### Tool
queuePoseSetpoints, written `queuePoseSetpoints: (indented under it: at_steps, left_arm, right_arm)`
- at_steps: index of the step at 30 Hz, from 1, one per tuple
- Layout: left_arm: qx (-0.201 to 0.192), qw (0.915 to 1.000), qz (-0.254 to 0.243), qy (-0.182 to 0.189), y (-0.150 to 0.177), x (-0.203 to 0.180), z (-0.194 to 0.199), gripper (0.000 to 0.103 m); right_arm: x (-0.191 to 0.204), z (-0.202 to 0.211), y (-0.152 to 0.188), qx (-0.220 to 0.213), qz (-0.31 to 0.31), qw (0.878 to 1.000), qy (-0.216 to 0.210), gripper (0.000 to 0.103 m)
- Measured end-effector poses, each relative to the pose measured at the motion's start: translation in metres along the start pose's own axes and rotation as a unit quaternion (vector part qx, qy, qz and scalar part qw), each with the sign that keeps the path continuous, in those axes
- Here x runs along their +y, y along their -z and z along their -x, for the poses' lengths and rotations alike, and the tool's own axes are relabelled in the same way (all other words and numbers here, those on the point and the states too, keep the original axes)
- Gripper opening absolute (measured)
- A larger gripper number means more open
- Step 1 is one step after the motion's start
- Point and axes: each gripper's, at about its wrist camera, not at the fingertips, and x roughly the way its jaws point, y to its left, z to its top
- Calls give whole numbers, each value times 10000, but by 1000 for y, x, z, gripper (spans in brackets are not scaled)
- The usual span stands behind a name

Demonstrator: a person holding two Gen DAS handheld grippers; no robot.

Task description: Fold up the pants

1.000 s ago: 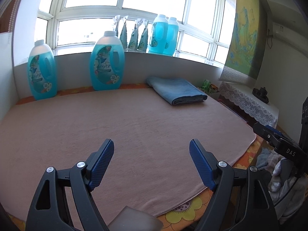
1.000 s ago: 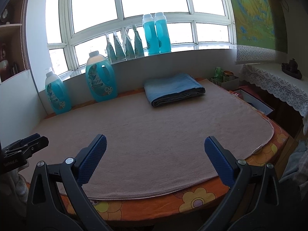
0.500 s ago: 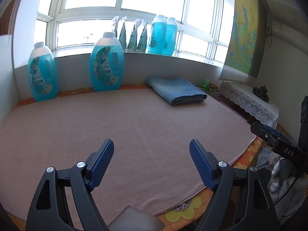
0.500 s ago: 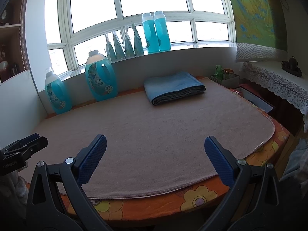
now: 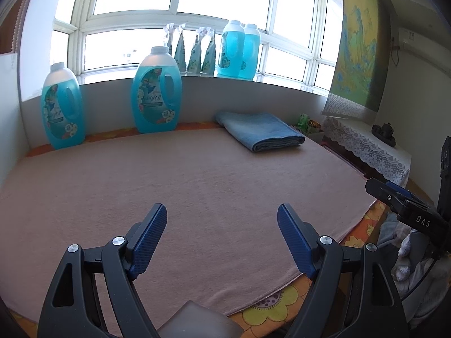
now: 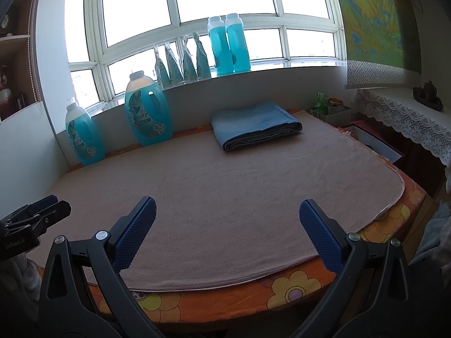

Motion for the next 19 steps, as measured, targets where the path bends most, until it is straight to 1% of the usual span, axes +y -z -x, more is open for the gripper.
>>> queuePoseSetpoints:
  at_steps: [10, 14, 19]
  left_arm:
    - [-48, 9998, -3, -198, 2, 2, 0, 81]
    - [-95, 9997, -44, -219, 5, 1, 0, 81]
    - [-32, 9998, -39, -213, 6, 1, -1, 81]
  right_arm:
    - [1, 0, 0, 7, -7, 10000, 7, 103]
    - [4, -2, 6, 38, -3, 10000, -22, 103]
    - [5, -3, 8, 46, -1, 10000, -24, 103]
